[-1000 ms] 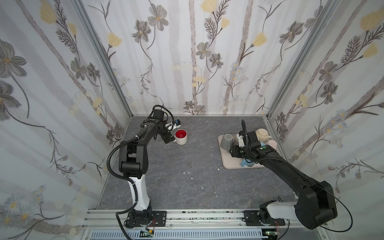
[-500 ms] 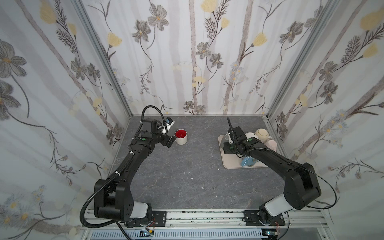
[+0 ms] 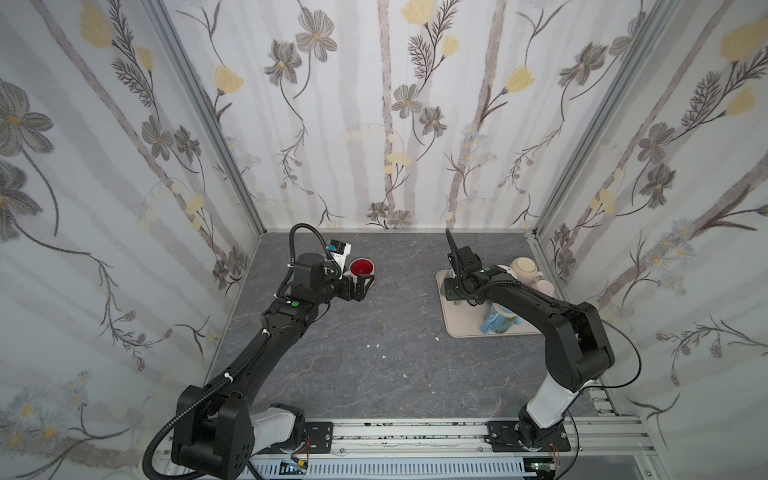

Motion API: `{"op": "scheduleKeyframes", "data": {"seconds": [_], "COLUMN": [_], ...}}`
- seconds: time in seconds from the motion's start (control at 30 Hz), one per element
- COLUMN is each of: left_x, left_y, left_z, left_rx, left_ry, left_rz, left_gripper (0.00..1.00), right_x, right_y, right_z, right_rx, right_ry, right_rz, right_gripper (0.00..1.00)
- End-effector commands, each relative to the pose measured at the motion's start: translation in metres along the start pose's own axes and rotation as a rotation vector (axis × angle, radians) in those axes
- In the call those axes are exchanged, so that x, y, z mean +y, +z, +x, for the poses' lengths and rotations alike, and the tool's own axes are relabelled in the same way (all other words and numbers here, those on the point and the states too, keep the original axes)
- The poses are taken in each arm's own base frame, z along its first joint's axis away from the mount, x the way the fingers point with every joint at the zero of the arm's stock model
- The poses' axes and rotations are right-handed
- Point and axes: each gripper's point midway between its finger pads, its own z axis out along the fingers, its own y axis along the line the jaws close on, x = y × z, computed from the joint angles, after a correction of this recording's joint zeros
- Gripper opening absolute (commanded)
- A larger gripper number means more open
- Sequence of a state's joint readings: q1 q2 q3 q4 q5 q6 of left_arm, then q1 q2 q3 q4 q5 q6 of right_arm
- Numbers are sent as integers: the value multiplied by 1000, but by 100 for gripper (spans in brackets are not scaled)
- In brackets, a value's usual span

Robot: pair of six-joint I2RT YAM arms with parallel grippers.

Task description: Turn the mug right side up

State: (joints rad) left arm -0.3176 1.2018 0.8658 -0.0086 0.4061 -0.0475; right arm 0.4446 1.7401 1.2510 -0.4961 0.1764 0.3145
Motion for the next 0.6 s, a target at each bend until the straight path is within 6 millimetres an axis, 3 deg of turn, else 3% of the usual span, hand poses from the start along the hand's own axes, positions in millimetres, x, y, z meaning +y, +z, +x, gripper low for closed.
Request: {"op": "scheduleKeyframes", "data": {"seconds": [0.0,0.27,0.43,0.57], "left_x": [-12,-59,-73,-80], "left_y": [-2,4,8,3], "left_z": [13,41,46,57], "left_rx": [5,-9,14,85], "left_ry": [-39,-182,-213,-228], "left_rz": [-29,81,91,76], "left_gripper": [95,76,70,67], "right_x": [-10,-7,-5,-4], "right_y": [4,16,26,32], "right_z": [-3,-3,-1,4], "right_rx": [-12,-8,0,4], "right_ry": [-10,-9,-13,-10], "right_rz": [30,-35,-39,-30], "right_gripper": [51,34,30,18]}}
